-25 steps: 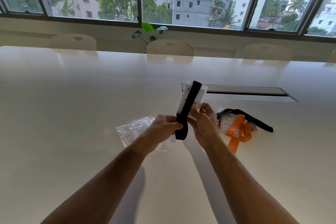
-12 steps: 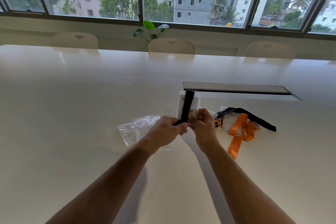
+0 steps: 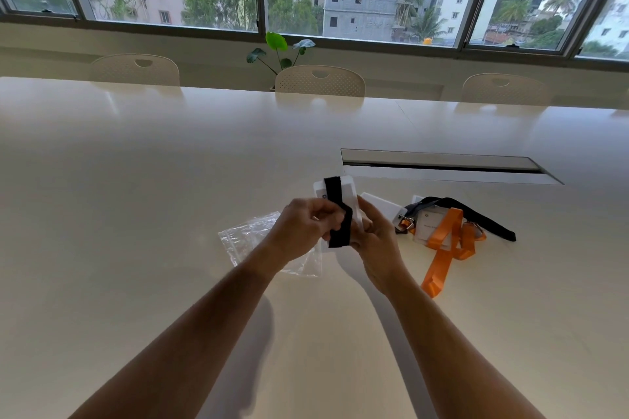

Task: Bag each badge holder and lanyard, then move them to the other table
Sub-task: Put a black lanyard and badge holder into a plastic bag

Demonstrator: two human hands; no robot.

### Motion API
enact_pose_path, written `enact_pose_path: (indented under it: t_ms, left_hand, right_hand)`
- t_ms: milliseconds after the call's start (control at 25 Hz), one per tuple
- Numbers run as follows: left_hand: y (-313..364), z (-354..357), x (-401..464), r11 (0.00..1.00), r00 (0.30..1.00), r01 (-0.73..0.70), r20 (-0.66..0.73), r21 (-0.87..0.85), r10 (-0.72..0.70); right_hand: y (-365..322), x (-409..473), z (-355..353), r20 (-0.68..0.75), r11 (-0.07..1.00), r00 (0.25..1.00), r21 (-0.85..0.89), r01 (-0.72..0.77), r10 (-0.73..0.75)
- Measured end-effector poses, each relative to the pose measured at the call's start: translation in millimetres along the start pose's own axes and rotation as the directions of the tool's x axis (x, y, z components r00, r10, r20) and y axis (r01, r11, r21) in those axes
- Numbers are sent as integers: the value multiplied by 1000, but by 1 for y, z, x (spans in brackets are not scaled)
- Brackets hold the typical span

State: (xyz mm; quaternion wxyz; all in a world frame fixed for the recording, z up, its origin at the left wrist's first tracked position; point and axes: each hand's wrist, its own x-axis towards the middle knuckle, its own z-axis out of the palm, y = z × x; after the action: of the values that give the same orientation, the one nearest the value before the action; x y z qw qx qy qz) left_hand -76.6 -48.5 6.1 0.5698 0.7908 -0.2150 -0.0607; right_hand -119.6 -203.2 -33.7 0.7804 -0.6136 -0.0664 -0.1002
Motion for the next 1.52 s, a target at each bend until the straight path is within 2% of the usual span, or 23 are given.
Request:
enact_pose_path:
  t_ms: [160,280,440,640,840,960,1120,1200,1280,1400,1520]
  left_hand:
    - [-9,7,-2,965,964,-124,-201,231,172]
    - [-14,9,0,968,944,-127,-272,216,185]
    - [-17,8,0,985,957,-124,-248,117,150]
    - [-22,8,-3,979,964,-143,-201,148,171]
    - [-27,4,-5,965,977,-162,-105,207,187]
    - [-36,-6,-8,922,978,-134,-102,363,182]
    - [-50,-27,-8,768,990,-13,-98,640,98]
    - [-55,-35,-7,694,997,48,-78,718,12]
    - [-59,-39,-6,643,996,90,-58,760,-70]
    - [-64,-41,-6,624,993,105,-44,774,-113]
    - [-69,-45,-5,609,991,116,-47,785,-127]
  right_hand:
    - [-1,-3,1,-8,998,1000,48,-28,29]
    - [-3,-5,1,-6,997,999,60,-40,40]
    - [-3,-5,0,-11,997,998,-25,-68,68]
    - [4,-1,-1,-137,979,976,-95,-182,168]
    - [10,3,-3,-187,962,961,-148,-231,203]
    - [11,5,-6,-251,935,940,-210,-286,231]
    - [11,9,-10,-315,875,915,-330,-353,251]
    - [12,12,-8,-339,820,913,-440,-366,226]
    - [14,14,-5,-350,747,927,-578,-327,136]
    - [17,15,-3,-326,639,945,-722,-266,25]
    - [20,14,-2,-319,599,948,-762,-245,-18]
